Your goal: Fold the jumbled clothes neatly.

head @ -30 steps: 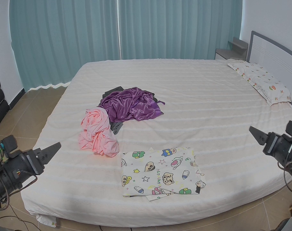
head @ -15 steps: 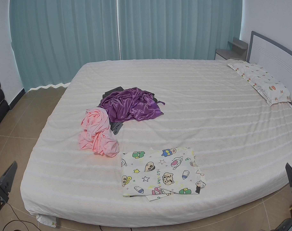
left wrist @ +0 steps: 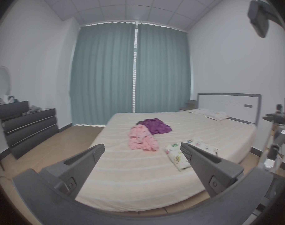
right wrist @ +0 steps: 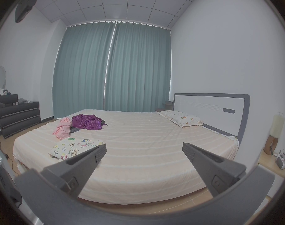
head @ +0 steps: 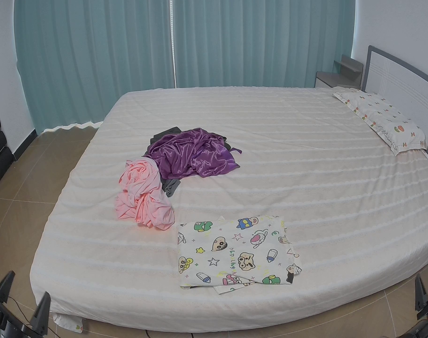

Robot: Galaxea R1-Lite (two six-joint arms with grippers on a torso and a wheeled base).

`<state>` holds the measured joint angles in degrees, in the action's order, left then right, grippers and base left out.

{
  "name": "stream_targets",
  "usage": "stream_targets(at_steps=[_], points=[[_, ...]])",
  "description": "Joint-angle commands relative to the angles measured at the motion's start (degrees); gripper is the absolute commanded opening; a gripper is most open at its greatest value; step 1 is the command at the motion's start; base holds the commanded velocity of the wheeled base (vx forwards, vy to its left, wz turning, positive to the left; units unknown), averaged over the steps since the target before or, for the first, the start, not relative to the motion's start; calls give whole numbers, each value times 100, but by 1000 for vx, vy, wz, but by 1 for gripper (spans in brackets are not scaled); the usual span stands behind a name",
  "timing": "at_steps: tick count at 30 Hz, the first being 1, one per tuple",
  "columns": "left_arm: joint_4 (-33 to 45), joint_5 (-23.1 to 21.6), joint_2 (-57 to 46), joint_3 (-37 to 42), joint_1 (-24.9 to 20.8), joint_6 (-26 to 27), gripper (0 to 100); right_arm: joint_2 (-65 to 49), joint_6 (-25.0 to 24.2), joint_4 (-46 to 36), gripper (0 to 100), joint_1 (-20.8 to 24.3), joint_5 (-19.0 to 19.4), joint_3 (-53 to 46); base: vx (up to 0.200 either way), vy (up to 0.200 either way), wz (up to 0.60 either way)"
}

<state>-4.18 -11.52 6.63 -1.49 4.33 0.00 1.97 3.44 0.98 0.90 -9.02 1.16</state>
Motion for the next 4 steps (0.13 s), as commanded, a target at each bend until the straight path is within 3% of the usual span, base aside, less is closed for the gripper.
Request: stream_targets(at_steps=[1, 2, 3, 4], points=[[49, -87, -171, 149, 86, 264, 100, -197, -282, -54, 100, -73, 85, -116, 0, 0, 0], [-39, 563, -171, 149, 86, 308, 100, -197, -291, -45, 100, -73, 76, -116, 0, 0, 0], [-127, 932, -171, 149, 86, 325, 100, -197, -273, -54, 100, -73, 76, -116, 0, 0, 0], [-118, 1003, -171, 149, 86, 334, 100, -197, -282, -54, 100, -73, 67, -116, 0, 0, 0]])
